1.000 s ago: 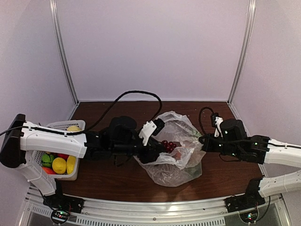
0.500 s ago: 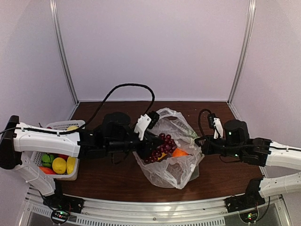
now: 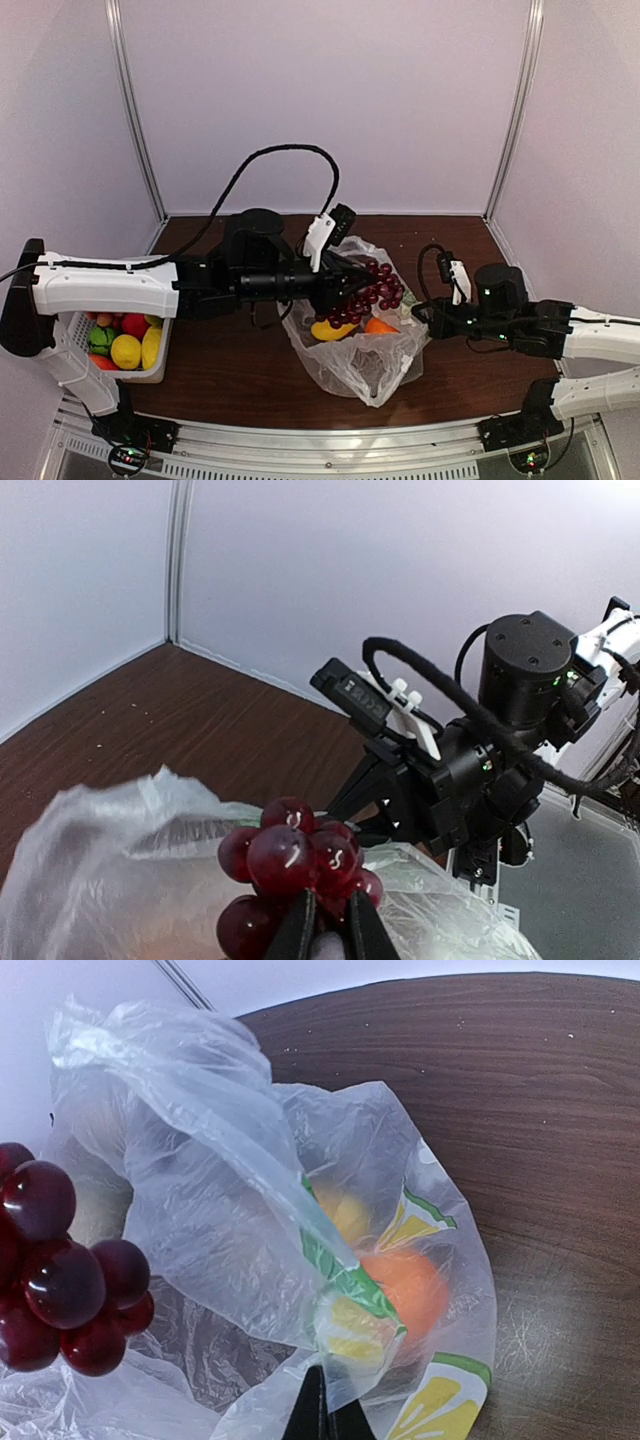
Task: Untie the knot of the plastic bag and take out the fruit
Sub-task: Place the fake fruit in the bin, then pass from the right arm to the left
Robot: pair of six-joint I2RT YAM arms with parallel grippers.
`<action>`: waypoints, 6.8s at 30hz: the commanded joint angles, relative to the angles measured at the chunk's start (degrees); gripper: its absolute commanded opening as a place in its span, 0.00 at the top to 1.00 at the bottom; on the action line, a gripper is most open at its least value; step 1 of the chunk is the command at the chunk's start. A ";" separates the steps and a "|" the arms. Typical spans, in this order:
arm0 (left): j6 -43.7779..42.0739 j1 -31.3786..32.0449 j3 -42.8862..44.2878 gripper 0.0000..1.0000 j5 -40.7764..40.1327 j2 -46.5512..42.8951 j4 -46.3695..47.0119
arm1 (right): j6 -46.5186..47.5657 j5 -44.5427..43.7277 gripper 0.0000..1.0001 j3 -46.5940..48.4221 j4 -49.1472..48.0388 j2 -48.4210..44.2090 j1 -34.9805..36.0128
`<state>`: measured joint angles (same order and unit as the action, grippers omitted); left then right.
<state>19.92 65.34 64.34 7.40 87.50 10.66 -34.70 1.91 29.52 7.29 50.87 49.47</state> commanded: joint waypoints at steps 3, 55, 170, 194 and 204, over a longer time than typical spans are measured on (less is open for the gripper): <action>1.97 -1.24 3.78 1.00 6.14 1.97 6.57 | -0.04 1.60 1.00 0.31 -3.21 1.73 0.30; 2.07 -60.34 -9.24 1.00 -4.75 -33.46 -43.17 | -1.60 -2.52 1.00 0.47 -3.87 2.31 0.88; -9.69 -28.28 10.90 0.02 33.11 5.92 -29.19 | 7.01 -4.54 1.00 18.15 8.72 7.84 0.96; 1.40 -19.62 -5.98 1.00 19.49 -9.79 -8.04 | 16.07 -10.16 1.00 40.04 16.33 19.96 0.90; 9.92 -14.01 -18.49 1.00 3.44 -18.71 -1.56 | 17.93 -8.37 0.87 43.49 15.56 23.69 0.96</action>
<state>25.65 51.46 48.64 19.79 70.63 5.02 -17.80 -6.57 72.01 22.41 74.30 50.13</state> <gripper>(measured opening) 0.007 0.009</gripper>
